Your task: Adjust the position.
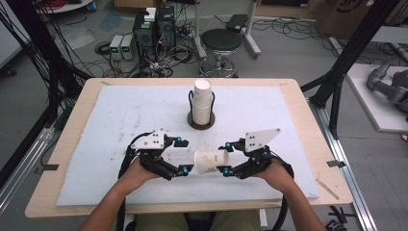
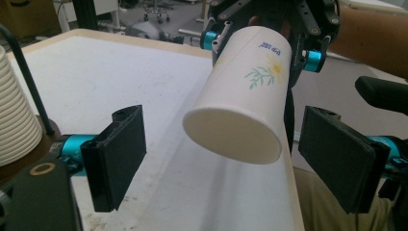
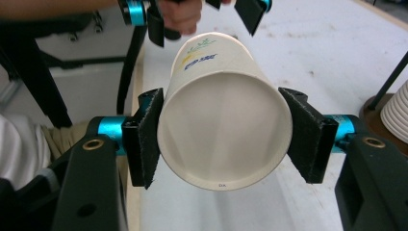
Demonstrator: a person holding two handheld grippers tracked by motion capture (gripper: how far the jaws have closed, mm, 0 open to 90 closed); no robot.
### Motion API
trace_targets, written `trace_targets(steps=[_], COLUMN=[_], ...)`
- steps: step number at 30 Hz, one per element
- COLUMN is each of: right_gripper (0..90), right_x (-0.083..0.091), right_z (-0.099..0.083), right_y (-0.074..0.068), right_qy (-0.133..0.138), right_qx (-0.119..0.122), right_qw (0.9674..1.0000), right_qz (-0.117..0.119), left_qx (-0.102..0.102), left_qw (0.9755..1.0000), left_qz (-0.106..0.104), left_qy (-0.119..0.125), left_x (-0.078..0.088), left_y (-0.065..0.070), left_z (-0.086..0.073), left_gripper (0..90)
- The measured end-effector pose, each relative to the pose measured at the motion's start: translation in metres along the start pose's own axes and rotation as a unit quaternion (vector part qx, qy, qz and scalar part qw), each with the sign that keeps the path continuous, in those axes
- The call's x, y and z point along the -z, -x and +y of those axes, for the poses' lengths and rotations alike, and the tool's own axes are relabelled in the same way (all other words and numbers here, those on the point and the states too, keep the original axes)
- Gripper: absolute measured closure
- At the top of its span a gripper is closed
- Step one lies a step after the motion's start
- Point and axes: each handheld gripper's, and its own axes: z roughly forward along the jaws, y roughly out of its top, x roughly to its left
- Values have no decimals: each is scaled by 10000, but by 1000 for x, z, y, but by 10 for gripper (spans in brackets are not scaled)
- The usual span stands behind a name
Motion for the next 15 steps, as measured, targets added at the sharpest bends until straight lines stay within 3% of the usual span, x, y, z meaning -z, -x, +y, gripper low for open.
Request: trace_targets(steps=[3, 9, 15], right_gripper=[375, 375, 375], right_x=[0, 0, 1], right_z=[-4, -7, -6], right_y=[-2, -3, -2], right_qy=[198, 331, 503], right_qx=[-42, -100, -147], right_qw=[9998, 9993, 9984], right_qz=[65, 138, 232], left_qx=[24, 16, 28], left_qw=[9999, 9996, 9994], left_qz=[-71, -267, -308], left_qy=[68, 102, 167], left_x=[-3, -12, -19], left_y=[2, 6, 6], left_z=[-2, -4, -4], left_gripper=[169, 169, 169])
